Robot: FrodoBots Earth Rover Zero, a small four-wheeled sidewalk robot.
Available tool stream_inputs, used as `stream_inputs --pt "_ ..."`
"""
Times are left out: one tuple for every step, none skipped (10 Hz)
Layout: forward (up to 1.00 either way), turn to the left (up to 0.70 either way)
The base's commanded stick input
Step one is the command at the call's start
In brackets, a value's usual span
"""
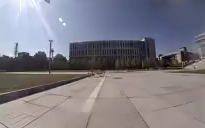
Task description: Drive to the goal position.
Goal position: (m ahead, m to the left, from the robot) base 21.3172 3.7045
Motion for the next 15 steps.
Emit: stream_inputs --pt "0.06 0.0" --pt "0.06 0.0" --pt "0.06 0.0" --pt "0.06 0.0" --pt "0.06 0.0" --pt "0.06 0.0" --pt "0.06 0.0" --pt "0.06 0.0" --pt "0.06 0.0" --pt "0.06 0.0" --pt "0.06 0.0" --pt "0.06 0.0" --pt "0.06 0.0" --pt "0.06 0.0" --pt "0.06 0.0"
